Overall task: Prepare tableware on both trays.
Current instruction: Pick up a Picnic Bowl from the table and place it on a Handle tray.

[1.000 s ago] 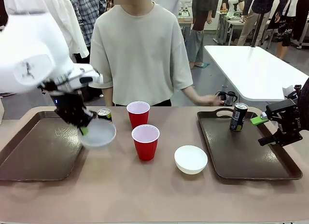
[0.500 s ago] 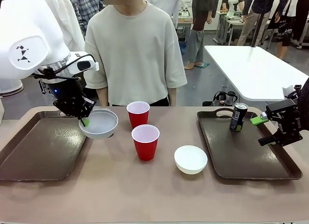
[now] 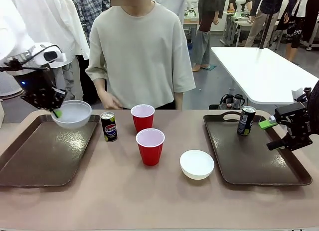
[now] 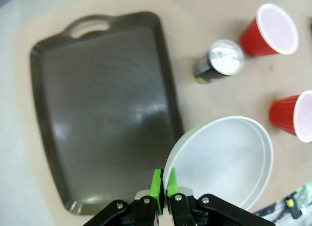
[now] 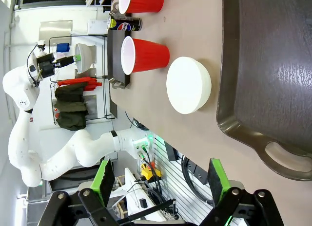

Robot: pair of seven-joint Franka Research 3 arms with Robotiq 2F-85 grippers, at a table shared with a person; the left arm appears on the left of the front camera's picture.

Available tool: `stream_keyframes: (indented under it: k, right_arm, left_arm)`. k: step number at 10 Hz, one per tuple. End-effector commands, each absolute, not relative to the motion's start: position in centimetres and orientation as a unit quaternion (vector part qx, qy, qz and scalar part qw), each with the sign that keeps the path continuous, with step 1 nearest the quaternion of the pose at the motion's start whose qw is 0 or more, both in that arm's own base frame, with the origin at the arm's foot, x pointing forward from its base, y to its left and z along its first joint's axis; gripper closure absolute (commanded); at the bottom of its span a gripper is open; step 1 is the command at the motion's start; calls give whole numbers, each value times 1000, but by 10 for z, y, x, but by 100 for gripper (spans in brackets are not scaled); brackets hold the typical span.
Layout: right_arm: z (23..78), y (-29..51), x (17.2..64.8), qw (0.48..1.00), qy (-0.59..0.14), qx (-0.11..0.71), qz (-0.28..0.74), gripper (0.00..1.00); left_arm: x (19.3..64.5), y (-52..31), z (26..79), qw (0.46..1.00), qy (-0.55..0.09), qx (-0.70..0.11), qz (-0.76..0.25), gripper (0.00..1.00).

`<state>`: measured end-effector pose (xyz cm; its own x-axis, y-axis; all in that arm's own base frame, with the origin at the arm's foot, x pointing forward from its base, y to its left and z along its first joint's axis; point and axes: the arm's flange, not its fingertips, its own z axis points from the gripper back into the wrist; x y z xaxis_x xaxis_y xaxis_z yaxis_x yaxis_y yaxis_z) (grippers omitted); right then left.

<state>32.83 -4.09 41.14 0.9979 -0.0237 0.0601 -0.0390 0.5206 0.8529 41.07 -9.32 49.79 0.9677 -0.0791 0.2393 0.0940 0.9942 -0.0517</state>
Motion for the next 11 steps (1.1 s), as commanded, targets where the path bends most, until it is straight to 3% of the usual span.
stream_keyframes:
  k: [1,3,4,6,7,9,11]
  right_arm:
    - [410,-40,331,863,-43,503,11,0]
    - [410,-40,331,863,-43,503,11,0]
    - [410,-40,331,863,-43,503,11,0]
    - [410,-40,331,863,-43,503,11,0]
    - [410,-40,331,863,-43,503,11,0]
    - [410,-40,331,863,-43,503,11,0]
    - [410,-40,331,863,-43,503,11,0]
  left_arm:
    - [403,-74,498,992,-120,-9,-25,96]
    - [405,-53,493,990,-142,16,-3,96]
    - [411,-67,500,992,-122,-16,-24,96]
    - [410,-56,498,992,-125,-5,-16,96]
    - [395,-48,493,993,-117,-19,-18,96]
    - [311,-15,494,992,-107,-42,-59,96]
    - [281,3,487,992,-103,-57,-49,96]
